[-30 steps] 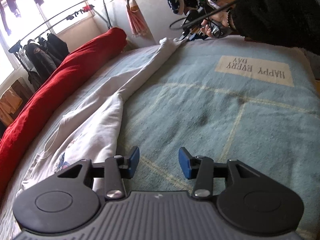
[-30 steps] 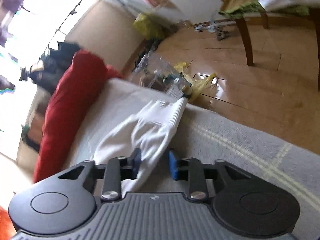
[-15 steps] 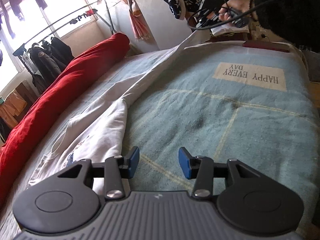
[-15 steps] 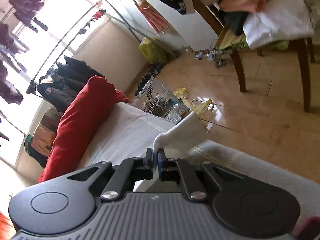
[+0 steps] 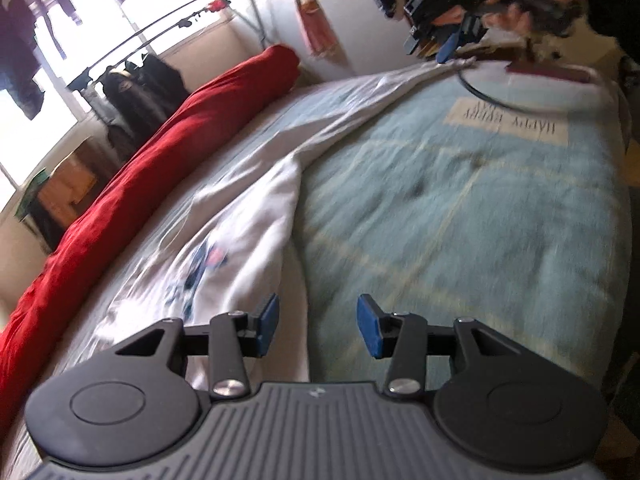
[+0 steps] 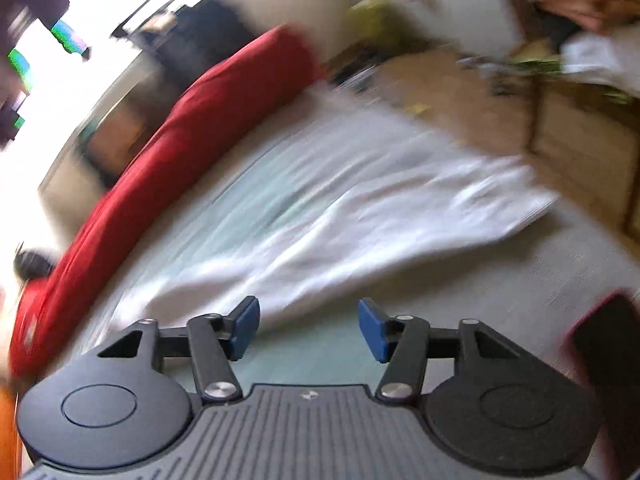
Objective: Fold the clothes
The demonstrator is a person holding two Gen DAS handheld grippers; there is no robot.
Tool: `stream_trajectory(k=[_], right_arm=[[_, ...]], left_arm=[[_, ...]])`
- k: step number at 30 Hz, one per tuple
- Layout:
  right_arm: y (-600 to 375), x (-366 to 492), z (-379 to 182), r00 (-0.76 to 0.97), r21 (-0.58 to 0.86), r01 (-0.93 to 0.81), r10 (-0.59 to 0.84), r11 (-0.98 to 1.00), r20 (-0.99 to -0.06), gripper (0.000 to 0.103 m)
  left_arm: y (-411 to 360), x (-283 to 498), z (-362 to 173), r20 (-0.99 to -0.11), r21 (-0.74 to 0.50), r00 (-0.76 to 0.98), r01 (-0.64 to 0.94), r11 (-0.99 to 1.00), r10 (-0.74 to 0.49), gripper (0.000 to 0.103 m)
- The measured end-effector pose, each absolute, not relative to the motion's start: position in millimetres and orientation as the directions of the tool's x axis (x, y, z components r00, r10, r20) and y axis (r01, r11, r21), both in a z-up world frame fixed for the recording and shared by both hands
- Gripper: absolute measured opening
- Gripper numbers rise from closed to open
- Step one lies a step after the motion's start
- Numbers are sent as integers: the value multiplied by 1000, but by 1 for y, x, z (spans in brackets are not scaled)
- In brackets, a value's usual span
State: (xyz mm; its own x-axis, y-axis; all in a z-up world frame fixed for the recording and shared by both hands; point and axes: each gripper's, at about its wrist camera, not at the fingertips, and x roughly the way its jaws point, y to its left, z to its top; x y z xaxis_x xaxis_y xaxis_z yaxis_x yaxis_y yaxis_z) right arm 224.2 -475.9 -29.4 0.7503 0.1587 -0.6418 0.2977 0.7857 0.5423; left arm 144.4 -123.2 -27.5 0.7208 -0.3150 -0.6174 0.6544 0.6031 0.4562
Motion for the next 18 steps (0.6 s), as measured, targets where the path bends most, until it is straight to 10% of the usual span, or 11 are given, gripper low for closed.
stream_trajectory(k=[9, 18], right_arm=[[-289, 169, -35, 675, 353, -87, 316, 932, -667, 74], [-249, 122, -44, 709, 393, -90, 336, 915, -620, 80]], left_arm=[[-100, 128, -42, -604, 490, 753, 610, 623, -262, 32], [-141, 166, -78, -562, 661, 812, 554, 507, -155, 32]])
